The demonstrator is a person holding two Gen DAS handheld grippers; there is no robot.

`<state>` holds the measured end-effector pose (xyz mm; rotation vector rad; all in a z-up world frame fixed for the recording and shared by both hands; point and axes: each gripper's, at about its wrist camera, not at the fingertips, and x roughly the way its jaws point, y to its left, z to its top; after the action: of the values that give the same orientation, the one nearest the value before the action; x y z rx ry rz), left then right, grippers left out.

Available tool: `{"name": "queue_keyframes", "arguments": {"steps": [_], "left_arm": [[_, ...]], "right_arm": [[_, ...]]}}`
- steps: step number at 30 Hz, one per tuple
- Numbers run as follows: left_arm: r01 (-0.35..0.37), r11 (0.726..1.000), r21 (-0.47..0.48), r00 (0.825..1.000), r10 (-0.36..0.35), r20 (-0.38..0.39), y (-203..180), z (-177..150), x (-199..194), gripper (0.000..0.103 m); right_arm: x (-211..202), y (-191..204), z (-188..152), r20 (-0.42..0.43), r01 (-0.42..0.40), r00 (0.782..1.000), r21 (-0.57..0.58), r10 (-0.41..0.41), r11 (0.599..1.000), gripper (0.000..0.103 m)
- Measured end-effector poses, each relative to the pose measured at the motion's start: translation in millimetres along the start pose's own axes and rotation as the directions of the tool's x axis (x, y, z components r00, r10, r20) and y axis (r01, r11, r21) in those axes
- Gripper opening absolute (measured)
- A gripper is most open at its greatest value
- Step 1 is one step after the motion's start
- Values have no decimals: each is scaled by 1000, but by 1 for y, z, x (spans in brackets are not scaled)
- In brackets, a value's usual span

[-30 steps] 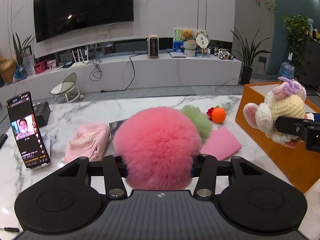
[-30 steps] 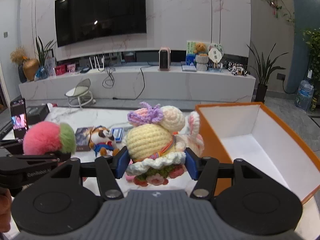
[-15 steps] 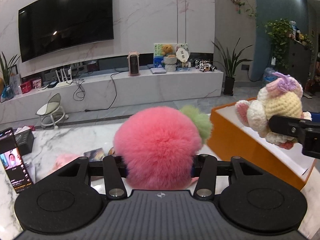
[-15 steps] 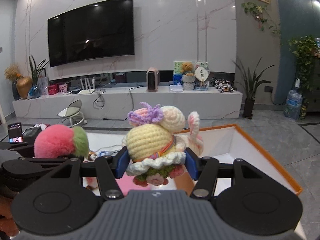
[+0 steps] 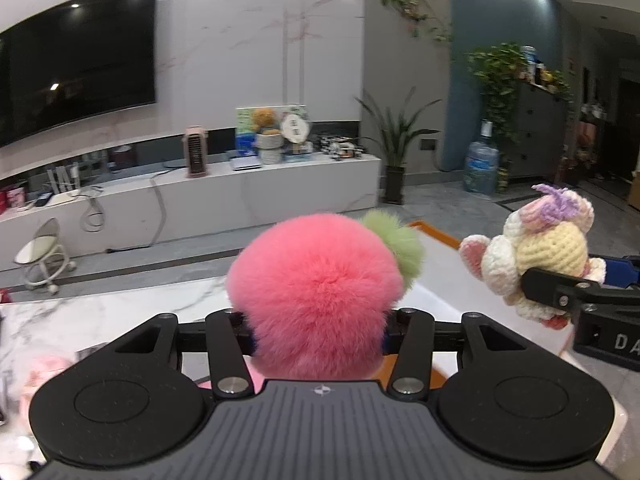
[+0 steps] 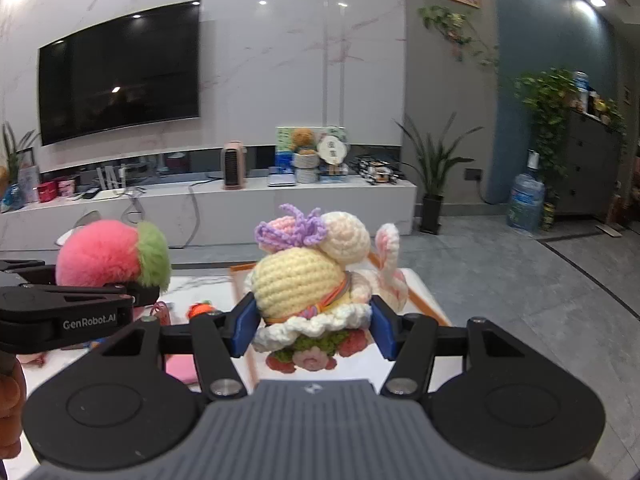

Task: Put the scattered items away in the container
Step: 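Lift and carry the pompom and crocheted bunny over the orange box with both tools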

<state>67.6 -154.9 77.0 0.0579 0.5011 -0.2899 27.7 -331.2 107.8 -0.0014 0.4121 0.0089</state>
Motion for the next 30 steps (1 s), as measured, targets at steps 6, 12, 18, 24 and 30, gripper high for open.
{"name": "queue_keyframes", "arguments": {"steps": [6,12,18,24,30], "left_arm": [[51,998,25,999,-51,5,-27,5,8,56],[73,997,25,997,-73,-2,-42,6,21,56],[103,994,43,994,-102,-27,-58,-3,28,56],[124,990,61,991,-121,-53,-67,-10,40,56],[131,989,64,988,-125,-92,-70,-16,50,56]], "right_arm": [[8,-23,-1,-15,39,999,24,-38,999,60],[21,-37,-9,-58,53,997,24,-51,998,60],[30,-46,-19,-105,68,992,21,-65,997,60],[37,-53,-28,-149,85,986,22,-80,996,60],[43,-57,-32,-178,80,981,27,-74,996,61]]}}
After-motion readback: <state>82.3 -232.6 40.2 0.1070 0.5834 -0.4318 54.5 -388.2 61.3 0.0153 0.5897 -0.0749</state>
